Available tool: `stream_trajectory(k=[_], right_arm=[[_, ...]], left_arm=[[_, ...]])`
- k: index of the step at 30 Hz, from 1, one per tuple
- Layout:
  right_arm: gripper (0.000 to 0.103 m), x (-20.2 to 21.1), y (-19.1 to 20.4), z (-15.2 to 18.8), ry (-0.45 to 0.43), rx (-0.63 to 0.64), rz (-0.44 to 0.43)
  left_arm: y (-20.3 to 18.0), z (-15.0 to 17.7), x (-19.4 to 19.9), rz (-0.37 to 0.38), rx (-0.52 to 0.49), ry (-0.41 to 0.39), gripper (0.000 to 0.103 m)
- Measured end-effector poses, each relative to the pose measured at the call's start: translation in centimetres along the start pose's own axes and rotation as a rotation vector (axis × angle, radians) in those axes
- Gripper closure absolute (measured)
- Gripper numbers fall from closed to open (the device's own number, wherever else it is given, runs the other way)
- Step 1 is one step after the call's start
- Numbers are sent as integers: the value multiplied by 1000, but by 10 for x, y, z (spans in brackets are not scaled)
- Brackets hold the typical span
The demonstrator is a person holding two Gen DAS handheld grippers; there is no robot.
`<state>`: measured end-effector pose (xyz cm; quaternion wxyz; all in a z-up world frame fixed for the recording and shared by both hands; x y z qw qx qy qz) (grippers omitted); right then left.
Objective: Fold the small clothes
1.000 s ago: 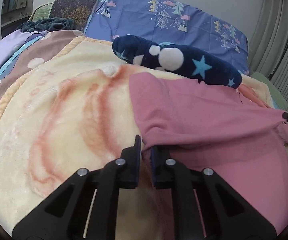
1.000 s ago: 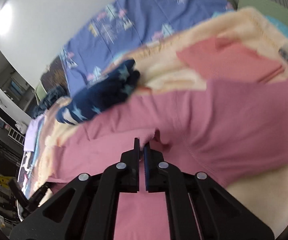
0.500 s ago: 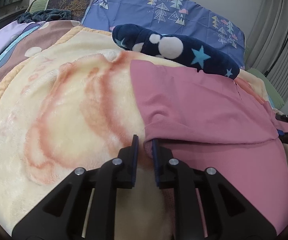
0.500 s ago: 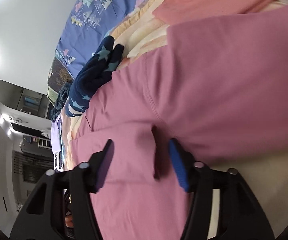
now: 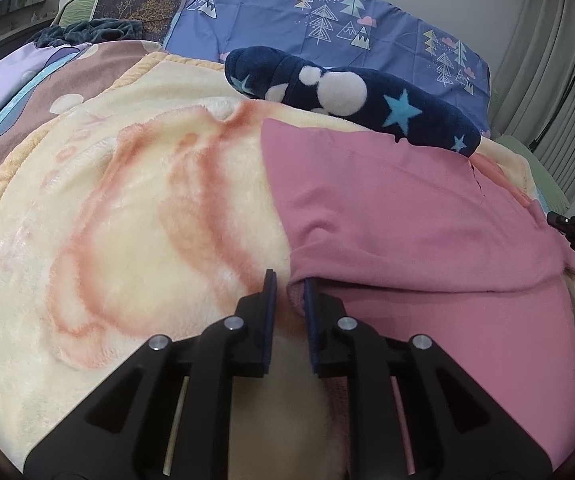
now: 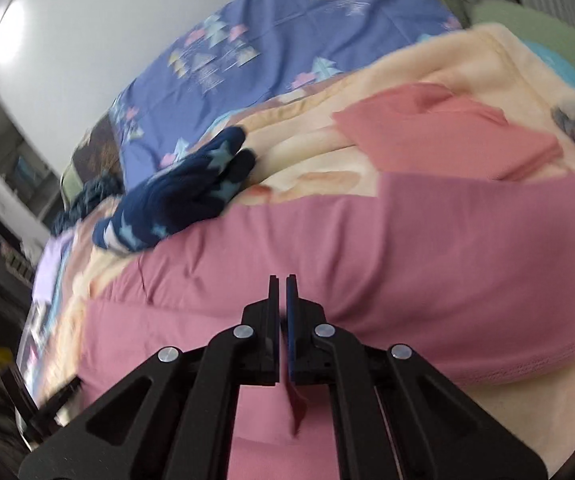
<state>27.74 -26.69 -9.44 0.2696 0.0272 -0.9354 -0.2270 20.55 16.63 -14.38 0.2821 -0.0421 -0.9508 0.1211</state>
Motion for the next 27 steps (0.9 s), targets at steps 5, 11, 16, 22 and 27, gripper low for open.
stream_trajectory(k=[5, 11, 16, 22, 27], right_arm=[[98, 15, 5, 2, 41, -14, -71], [85, 8, 7, 53, 189, 302, 122], [83, 13, 47, 30, 117, 267, 78], [75, -32, 198, 48, 199, 500, -219], [66, -105, 302, 102, 354, 621, -298]], left_arm=[[0, 0, 0, 1, 1, 2, 88], [0, 1, -2, 6, 4, 4, 87], [-1, 0, 1, 42, 21, 1, 87], [-8, 0, 2, 81, 13, -2, 87], [-4, 1, 0, 88, 46, 6, 87]])
Point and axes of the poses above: each gripper's, at about its wrist camera, not at the fingertips, and x roughly against the way its jaws point, y to its left, z to its underside, the point moved 7 cm from there along -x, roughly the way its jaws point, and after that the axes turned 14 degrees about -y, right-handed, at the moved point
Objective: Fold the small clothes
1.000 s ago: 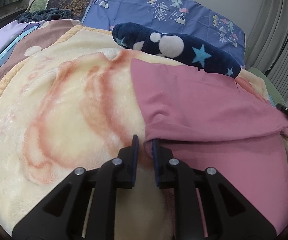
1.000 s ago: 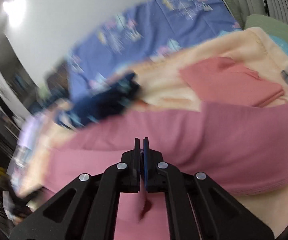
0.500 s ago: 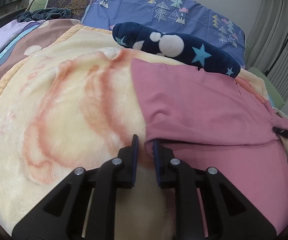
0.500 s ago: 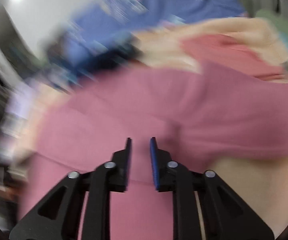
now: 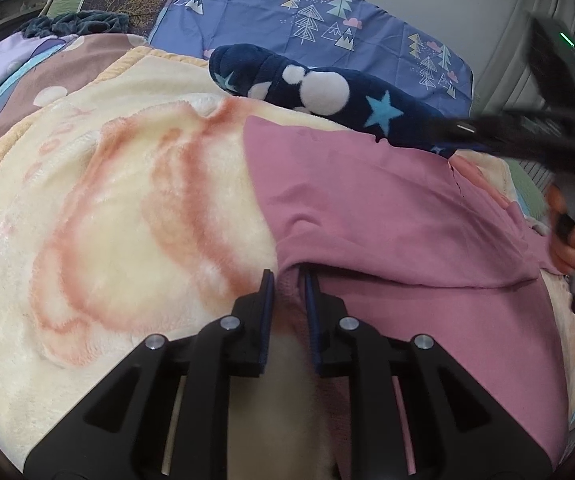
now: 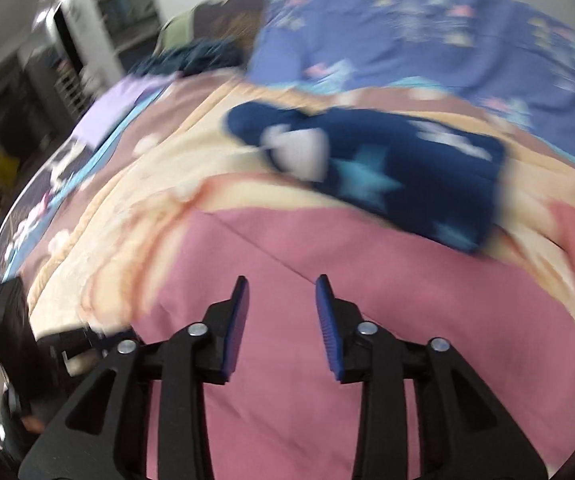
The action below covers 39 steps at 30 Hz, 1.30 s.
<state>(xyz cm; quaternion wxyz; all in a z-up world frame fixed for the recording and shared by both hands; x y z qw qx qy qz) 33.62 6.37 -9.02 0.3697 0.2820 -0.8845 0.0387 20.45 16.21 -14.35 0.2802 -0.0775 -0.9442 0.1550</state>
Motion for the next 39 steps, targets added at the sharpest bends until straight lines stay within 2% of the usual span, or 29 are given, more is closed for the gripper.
stream_trajectory(k=[2, 5, 6, 7, 8, 10, 12, 14, 16, 17, 20, 23, 26, 27, 28, 30, 31, 33, 35, 39], right_arm=[[64, -36, 27, -9, 37, 55, -1], [47, -80, 49, -15, 87, 87, 13], [47, -91, 52, -15, 98, 92, 18], [52, -104, 55, -13, 104, 110, 29], [103, -114, 58, -10, 116, 125, 49], [101, -122, 58, -16, 73, 106, 60], [101, -127, 56, -24, 43, 66, 66], [101, -127, 56, -29, 22, 35, 24], [99, -110, 50, -30, 23, 31, 38], [94, -97, 47, -30, 9, 21, 36], [85, -26, 28, -20, -117, 2, 19], [85, 45, -1, 22, -166, -26, 22], [85, 105, -54, 82, -206, -162, 81], [85, 112, -68, 97, -196, -196, 110], [85, 119, -93, 122, -160, -253, 164], [85, 116, -122, 152, -90, -311, 240], [86, 109, -135, 166, -69, -354, 230], [87, 106, -145, 173, -109, -426, 159], [87, 107, -151, 173, -111, -487, 133], [87, 112, -148, 173, -121, -443, 135]], left_arm=[[3, 0, -1, 5, 24, 3, 85], [5, 0, -1, 14, 43, 1, 85], [5, 0, -1, 17, 47, 0, 85], [6, 0, -1, 21, 50, 0, 85], [7, -1, 0, 19, 54, -3, 95], [9, -2, 2, -15, 44, -12, 96], [5, -1, 5, -65, -9, -12, 96], [-1, 2, 6, -97, -72, -10, 96], [-2, 4, 6, -101, -84, -4, 96], [0, 4, 6, -97, -70, -3, 93], [6, 4, 8, -88, -39, 2, 88], [5, 3, 11, -95, -62, 0, 88], [5, -1, 19, -100, -91, -3, 87], [5, -3, 25, -108, -106, -10, 87], [4, -5, 30, -110, -115, -21, 87], [1, -14, 45, -95, -107, -53, 87], [-3, -21, 50, -76, -90, -66, 87], [-17, -30, 54, -44, -83, -79, 87], [-41, -37, 50, -31, -138, -66, 87], [-102, -38, 20, 50, -241, -28, 87]])
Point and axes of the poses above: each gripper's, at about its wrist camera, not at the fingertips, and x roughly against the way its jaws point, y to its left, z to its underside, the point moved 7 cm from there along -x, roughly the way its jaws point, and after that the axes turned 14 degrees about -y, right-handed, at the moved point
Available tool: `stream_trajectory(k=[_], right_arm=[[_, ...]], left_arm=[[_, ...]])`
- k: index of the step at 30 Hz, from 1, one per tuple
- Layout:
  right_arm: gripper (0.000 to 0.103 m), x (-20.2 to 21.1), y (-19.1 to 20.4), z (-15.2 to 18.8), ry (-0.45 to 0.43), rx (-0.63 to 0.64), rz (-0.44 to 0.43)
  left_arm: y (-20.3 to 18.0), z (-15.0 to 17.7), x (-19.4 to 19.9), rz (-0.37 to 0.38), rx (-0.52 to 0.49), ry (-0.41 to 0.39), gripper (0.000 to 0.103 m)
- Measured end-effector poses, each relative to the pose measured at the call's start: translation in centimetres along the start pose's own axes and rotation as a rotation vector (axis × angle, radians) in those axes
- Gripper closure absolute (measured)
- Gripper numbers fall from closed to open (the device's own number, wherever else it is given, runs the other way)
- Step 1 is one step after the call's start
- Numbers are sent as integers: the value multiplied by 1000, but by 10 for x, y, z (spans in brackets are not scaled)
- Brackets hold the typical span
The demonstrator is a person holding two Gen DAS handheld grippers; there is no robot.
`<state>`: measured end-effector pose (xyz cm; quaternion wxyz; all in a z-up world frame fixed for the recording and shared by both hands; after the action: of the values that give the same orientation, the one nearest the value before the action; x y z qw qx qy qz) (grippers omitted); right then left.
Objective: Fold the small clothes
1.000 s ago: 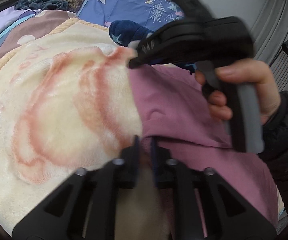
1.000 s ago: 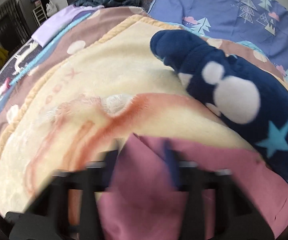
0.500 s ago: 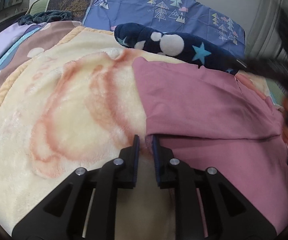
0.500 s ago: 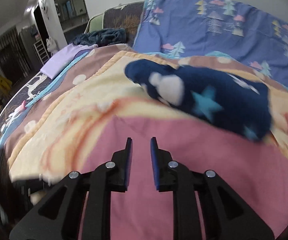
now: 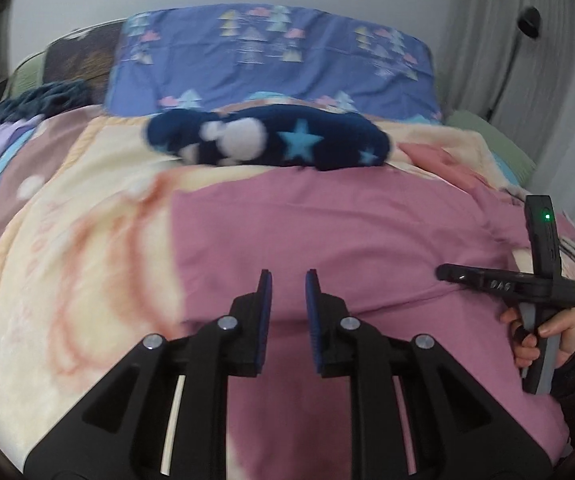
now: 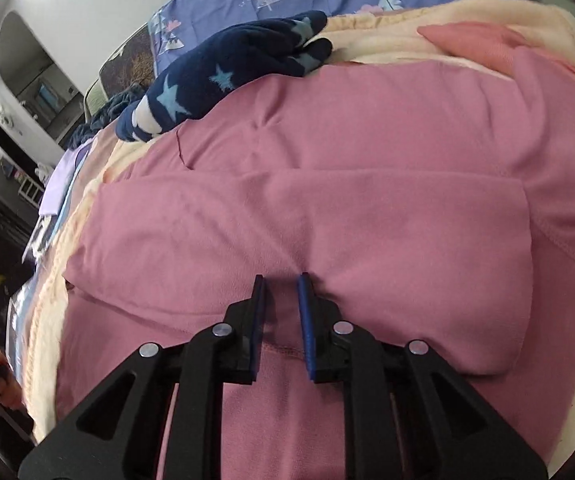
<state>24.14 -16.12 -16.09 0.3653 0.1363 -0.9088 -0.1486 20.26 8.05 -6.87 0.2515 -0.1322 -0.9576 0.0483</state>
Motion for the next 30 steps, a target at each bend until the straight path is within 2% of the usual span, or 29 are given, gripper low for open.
stream_trajectory(k=[3, 5, 6, 7, 8, 10, 12, 15, 16, 18, 19, 22, 23, 25, 26, 28, 29, 30], right_arm=[[90, 20, 3, -10, -30, -14, 6], [90, 63, -10, -28, -151, -16, 7], [89, 96, -28, -42, -234, -20, 34], [88, 116, -44, -50, -284, -30, 62], [88, 149, -74, -64, -357, -61, 122], [85, 200, -134, -79, -445, -153, 235], [85, 256, -214, -79, -530, -354, 395], [81, 308, -294, -56, -610, -623, 466], [78, 315, -309, -50, -618, -676, 478], [65, 324, -335, -37, -639, -773, 473], [64, 326, -345, -33, -649, -813, 469], [58, 319, -354, -38, -667, -850, 439], [52, 315, -355, -41, -665, -847, 436], [52, 303, -362, -47, -639, -847, 477], [52, 297, -368, -48, -634, -856, 508], [78, 297, -376, -50, -658, -892, 548], [100, 295, -375, -55, -665, -909, 538], [100, 292, -370, -61, -675, -918, 513]], left_arm=[[-33, 8, -43, 4, -72, 37, 87], [-44, 35, -76, -25, -138, 110, 87], [-45, 50, -89, -40, -149, 142, 86], [-47, 54, -92, -41, -154, 134, 86], [-48, 49, -89, -41, -156, 126, 86], [-46, 48, -87, -32, -143, 121, 86], [-41, 50, -87, -12, -109, 126, 85], [-40, 49, -86, -2, -92, 127, 85], [-40, 48, -86, -4, -94, 127, 85], [-40, 49, -86, -6, -98, 126, 85], [-40, 50, -86, -5, -97, 126, 85], [-39, 50, -87, 1, -86, 124, 85], [-38, 50, -86, 6, -78, 123, 85], [-36, 50, -86, 16, -60, 121, 85], [-35, 50, -86, 21, -53, 121, 85], [-34, 50, -85, 32, -36, 119, 85], [-33, 50, -85, 38, -25, 118, 84], [-32, 50, -85, 44, -15, 118, 84]])
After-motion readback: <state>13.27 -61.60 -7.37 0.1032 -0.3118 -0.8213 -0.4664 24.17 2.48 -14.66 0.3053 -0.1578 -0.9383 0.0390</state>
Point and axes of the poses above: each gripper's, at about its wrist camera, not at the fingertips, and x roughly against the way its jaws point, y to its left, z to its underside, the point moved 7 cm from there along -x, roughly the way its jaws point, and after that the axes turned 14 degrees about -y, right-handed, at the moved point
